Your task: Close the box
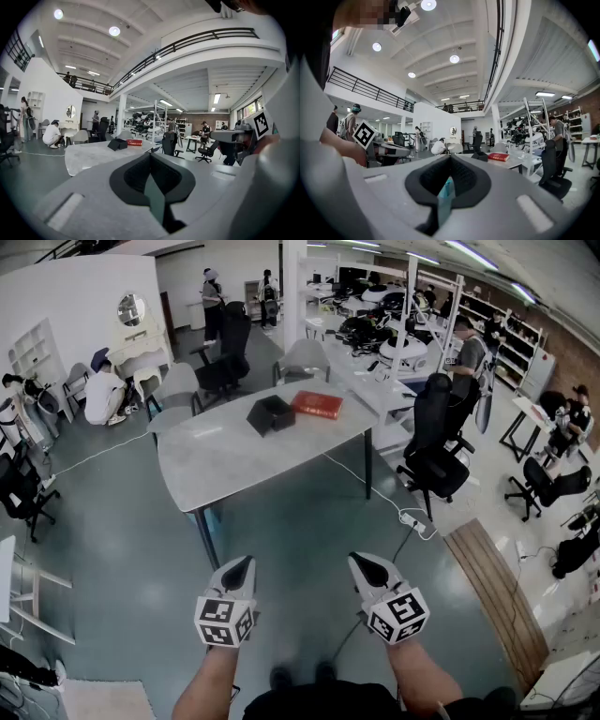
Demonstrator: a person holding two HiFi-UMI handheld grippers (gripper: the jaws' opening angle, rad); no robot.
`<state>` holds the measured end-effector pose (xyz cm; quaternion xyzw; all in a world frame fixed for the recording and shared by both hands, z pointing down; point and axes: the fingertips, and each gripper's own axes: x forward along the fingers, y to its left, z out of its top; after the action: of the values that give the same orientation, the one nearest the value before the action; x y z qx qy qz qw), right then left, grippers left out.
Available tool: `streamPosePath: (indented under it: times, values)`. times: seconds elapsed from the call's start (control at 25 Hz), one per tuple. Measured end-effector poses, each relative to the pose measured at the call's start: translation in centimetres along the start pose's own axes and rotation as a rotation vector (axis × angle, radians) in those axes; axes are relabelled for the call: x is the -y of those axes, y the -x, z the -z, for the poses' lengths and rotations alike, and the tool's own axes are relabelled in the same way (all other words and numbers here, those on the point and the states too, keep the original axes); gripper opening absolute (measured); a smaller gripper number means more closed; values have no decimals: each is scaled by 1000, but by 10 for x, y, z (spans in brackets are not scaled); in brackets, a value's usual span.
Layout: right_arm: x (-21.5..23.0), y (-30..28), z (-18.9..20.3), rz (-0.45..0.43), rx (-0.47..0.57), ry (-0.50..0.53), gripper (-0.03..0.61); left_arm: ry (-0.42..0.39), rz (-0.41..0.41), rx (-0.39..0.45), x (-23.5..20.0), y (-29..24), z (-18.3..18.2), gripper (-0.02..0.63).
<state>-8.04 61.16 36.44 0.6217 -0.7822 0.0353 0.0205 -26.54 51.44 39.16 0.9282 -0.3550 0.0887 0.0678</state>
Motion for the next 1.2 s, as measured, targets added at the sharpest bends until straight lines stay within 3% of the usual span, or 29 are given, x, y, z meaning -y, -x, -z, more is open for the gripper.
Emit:
streamPosePath:
  times: [0.36, 0.6, 0.8, 1.2]
  values:
    - [31, 10, -7, 27, -2, 12, 0, -7, -19, -9, -8, -12, -8, 9]
    - [33, 6, -11, -8, 31, 2, 0, 21, -80, 57, -1, -16, -27, 9]
    - [29, 21, -10, -81, 32, 7, 2, -51, -68, 34, 33, -20, -26, 9]
    - [67, 51, 2, -86, 43, -93, 2, -17, -45, 9, 86, -40, -16, 9]
